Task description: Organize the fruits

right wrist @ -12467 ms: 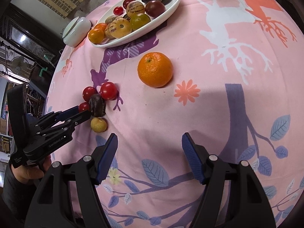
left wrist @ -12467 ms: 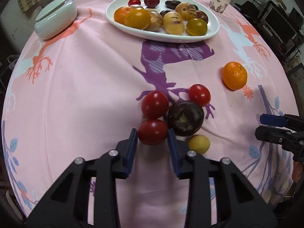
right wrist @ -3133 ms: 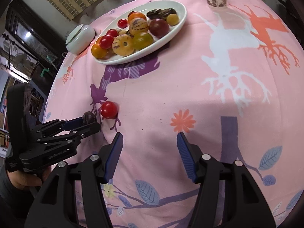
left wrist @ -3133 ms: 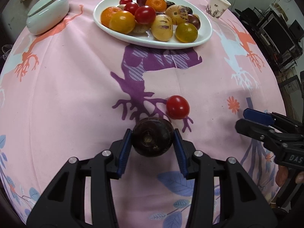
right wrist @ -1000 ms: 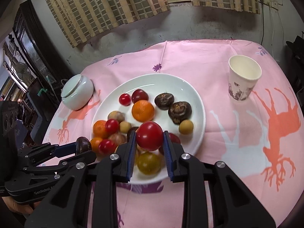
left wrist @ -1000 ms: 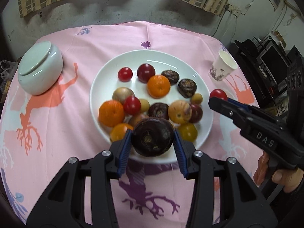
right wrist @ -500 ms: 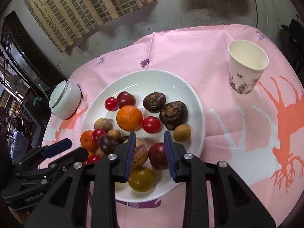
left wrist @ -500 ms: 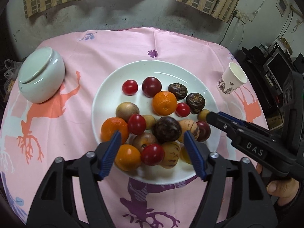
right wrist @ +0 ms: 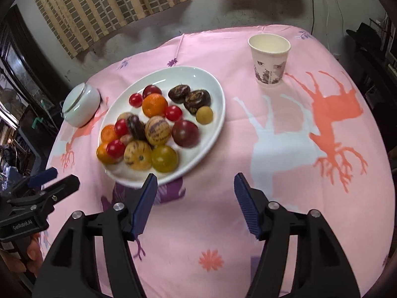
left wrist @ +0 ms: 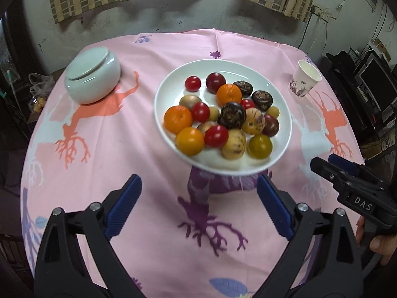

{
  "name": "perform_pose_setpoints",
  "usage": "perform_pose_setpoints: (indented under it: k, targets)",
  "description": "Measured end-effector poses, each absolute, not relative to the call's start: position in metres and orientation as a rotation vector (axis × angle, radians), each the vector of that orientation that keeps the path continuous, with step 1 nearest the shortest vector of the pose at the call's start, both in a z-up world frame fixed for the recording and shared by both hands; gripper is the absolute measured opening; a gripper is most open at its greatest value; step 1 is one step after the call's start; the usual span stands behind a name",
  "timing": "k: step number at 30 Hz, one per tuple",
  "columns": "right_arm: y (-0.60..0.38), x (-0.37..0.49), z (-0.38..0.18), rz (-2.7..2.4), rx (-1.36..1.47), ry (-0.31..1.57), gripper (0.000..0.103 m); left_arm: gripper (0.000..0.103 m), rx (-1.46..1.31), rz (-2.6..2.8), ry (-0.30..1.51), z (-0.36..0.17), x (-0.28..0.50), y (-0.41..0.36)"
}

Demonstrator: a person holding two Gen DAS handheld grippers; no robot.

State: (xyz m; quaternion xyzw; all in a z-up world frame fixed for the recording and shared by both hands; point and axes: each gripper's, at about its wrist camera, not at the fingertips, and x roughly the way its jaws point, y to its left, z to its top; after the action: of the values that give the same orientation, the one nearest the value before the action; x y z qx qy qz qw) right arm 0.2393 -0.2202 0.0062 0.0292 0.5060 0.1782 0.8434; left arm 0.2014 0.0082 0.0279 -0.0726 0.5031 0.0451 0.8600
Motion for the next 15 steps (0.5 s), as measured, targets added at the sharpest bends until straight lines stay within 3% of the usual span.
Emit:
perform_pose_setpoints:
  k: [15]
  targets:
    - [-0.229, 0.158, 0.032, 0.4, -0.005, 1.043, 0.067, 0.101, -0.214, 0.174, 1.031, 0.06, 0.113, 0.01]
